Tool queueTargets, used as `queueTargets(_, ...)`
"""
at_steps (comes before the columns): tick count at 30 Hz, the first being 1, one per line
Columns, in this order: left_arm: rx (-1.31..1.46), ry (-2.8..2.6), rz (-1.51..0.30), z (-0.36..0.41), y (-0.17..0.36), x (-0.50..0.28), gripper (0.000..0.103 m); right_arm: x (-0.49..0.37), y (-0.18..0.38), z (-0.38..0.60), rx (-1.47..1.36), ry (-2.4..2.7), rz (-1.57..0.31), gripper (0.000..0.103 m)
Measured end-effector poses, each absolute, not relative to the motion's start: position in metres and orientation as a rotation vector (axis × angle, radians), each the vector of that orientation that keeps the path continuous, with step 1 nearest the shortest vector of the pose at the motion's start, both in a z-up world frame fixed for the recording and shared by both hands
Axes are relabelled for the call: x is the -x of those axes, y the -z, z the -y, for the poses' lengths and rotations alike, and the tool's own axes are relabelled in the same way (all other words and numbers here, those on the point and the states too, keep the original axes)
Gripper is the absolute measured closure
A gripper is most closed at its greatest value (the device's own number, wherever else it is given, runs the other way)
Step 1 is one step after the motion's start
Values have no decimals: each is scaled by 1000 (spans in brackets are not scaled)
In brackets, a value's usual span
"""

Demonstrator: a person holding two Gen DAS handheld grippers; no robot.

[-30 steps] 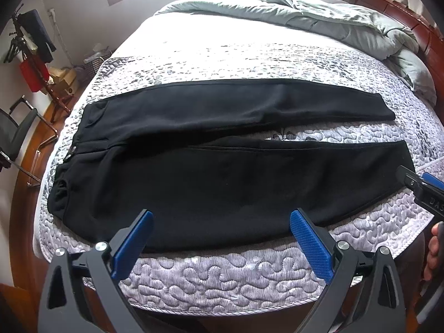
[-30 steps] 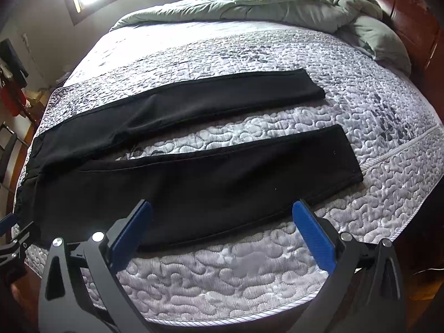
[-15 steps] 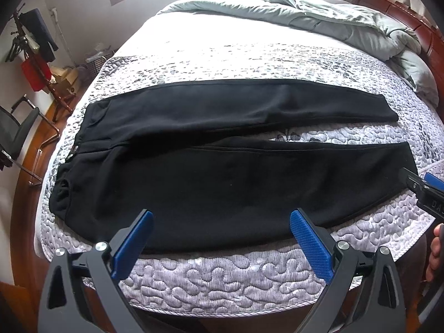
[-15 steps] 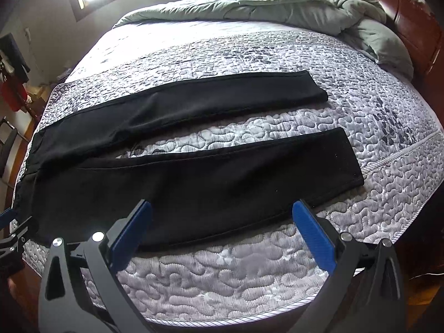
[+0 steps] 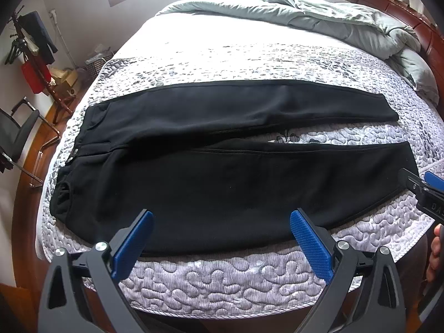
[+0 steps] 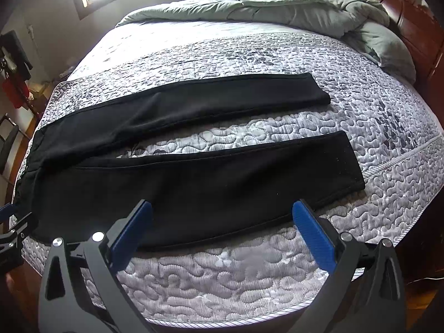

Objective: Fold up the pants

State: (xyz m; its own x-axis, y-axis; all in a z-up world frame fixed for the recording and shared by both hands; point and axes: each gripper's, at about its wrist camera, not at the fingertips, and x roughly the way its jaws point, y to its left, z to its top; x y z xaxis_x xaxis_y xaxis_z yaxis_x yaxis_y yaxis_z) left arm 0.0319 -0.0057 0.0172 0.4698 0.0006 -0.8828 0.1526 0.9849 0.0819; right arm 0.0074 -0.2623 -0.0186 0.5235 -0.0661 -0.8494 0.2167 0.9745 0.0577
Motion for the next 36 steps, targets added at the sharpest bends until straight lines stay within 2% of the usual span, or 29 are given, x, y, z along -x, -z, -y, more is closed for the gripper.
queueTargets(36,-168,84,-1096,8,-12,-36,4,-10,29,263,-164,166,-1029,3)
